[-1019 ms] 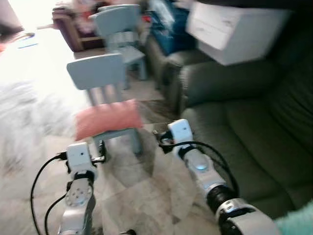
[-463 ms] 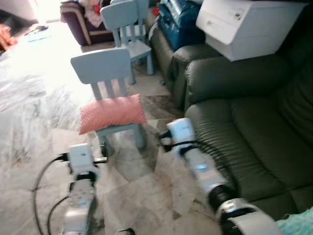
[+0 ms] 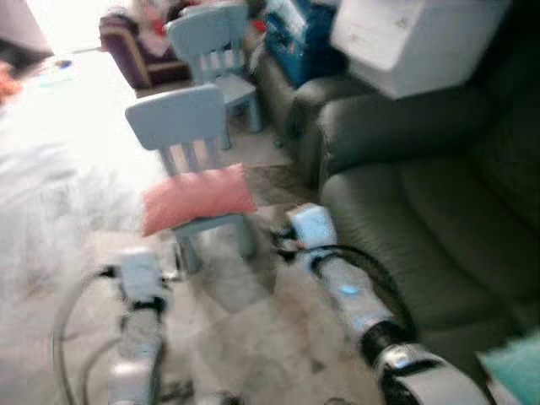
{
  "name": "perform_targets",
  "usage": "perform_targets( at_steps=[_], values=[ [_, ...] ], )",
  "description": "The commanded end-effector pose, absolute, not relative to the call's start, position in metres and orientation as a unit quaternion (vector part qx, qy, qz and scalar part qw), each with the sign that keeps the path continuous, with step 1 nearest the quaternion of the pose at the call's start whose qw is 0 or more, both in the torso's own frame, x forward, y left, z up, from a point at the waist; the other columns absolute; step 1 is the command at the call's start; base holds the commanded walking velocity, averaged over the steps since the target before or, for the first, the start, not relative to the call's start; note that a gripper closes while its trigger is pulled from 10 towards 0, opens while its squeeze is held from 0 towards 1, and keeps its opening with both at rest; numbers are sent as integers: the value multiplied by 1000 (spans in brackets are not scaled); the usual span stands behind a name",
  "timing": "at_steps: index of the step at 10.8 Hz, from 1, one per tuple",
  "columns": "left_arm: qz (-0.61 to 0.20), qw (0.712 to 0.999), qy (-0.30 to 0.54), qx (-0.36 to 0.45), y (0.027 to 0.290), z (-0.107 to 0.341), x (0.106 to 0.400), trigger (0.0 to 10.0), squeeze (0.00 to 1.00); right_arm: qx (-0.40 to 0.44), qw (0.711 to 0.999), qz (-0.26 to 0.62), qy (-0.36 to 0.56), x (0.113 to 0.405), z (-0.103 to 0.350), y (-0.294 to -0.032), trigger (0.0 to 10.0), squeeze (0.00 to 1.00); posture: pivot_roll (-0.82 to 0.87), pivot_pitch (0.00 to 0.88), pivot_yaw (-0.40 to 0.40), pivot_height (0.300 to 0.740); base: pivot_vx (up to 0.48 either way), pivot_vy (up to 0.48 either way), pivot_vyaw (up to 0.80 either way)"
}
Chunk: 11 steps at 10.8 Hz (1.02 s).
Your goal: Move the pillow to the sofa
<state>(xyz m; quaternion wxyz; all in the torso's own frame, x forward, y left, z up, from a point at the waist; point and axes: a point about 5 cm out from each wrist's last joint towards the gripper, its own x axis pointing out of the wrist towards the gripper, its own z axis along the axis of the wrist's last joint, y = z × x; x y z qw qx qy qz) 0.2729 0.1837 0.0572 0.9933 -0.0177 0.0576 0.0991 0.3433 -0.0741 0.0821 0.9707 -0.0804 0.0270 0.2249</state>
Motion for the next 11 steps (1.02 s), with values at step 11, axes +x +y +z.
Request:
perform_targets(
  at_steps=[11],
  values=[
    [131,991,33,1,201,65,270,10000,0,-68,965,252,16,341,86,-58,10000,0,-104,99,49,740,0,0,286]
  ],
)
